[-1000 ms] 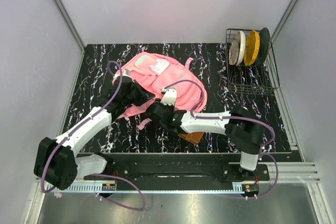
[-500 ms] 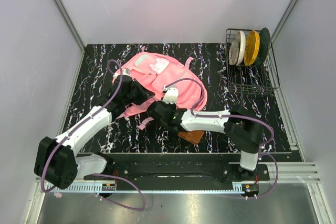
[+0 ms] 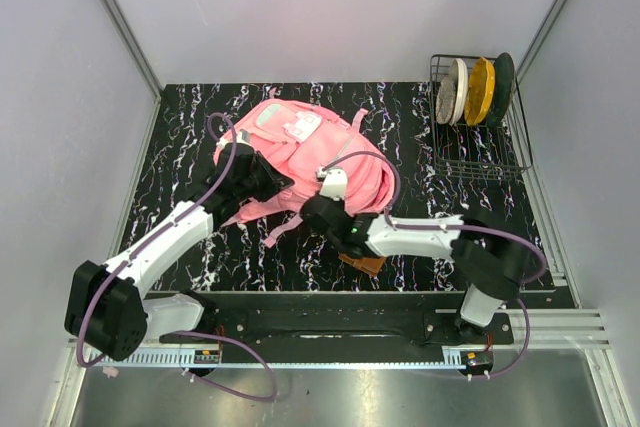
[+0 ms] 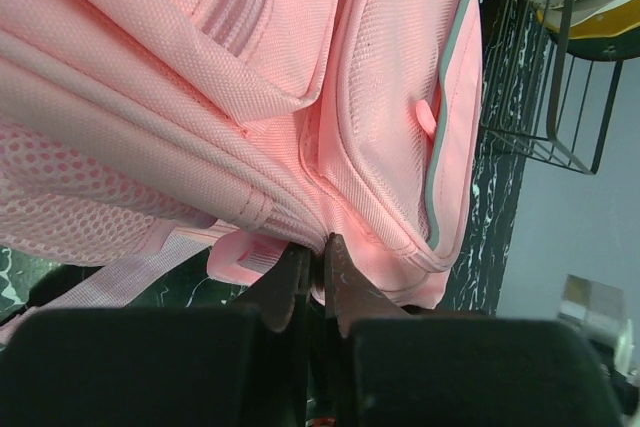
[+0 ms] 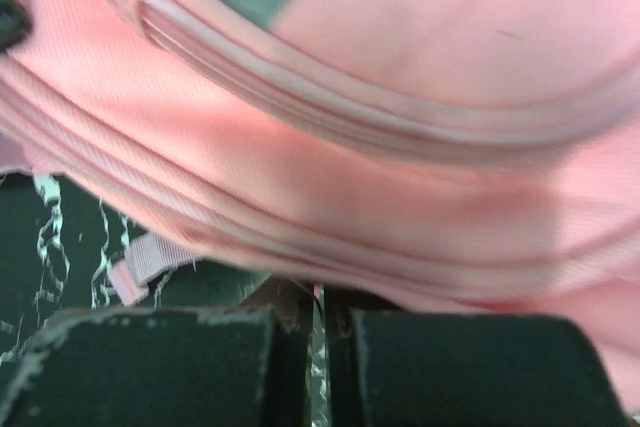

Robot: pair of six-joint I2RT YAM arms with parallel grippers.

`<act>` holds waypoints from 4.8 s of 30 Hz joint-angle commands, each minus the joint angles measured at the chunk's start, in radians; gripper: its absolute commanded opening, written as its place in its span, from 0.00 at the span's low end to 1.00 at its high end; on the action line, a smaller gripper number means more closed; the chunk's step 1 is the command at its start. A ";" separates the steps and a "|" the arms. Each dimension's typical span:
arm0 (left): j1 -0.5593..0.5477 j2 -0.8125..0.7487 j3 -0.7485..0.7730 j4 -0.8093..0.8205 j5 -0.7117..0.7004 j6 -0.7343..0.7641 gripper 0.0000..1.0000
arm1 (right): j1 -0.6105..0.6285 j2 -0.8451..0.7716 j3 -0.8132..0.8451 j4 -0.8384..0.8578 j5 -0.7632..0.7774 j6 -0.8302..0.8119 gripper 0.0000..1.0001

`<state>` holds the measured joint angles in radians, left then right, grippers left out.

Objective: Pack the student bag
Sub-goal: Zip the student bag at the center of the board.

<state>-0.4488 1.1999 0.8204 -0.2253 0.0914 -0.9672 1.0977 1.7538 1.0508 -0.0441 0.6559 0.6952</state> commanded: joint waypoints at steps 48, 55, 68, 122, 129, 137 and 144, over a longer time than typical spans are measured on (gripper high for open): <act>-0.246 -0.389 -0.412 0.157 -0.137 -0.189 0.99 | -0.096 -0.441 -0.330 0.076 -0.449 -0.092 0.00; -0.255 -0.205 -0.352 0.383 -0.101 -0.214 0.99 | -0.093 -0.470 -0.334 0.066 -0.467 -0.106 0.00; -0.255 -0.049 -0.293 0.472 -0.059 -0.237 0.40 | -0.065 -0.462 -0.333 0.053 -0.483 -0.112 0.00; 0.518 -0.488 -0.178 -0.325 0.278 0.360 0.08 | -0.176 -0.387 -0.331 -0.083 -0.338 -0.112 0.00; 0.513 -0.499 -0.113 -0.282 0.410 0.406 0.80 | -0.176 -0.383 -0.356 -0.030 -0.446 -0.097 0.00; 0.244 -0.427 0.063 -0.261 0.272 0.508 0.91 | -0.176 -0.349 -0.356 0.035 -0.524 -0.062 0.00; -0.155 -0.224 0.141 -0.243 0.056 0.582 0.91 | -0.171 -0.467 -0.376 0.070 -0.521 -0.062 0.00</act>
<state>-0.4622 0.8951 0.9287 -0.4973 0.2951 -0.4461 0.9195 1.3792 0.6830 -0.0193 0.1585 0.6258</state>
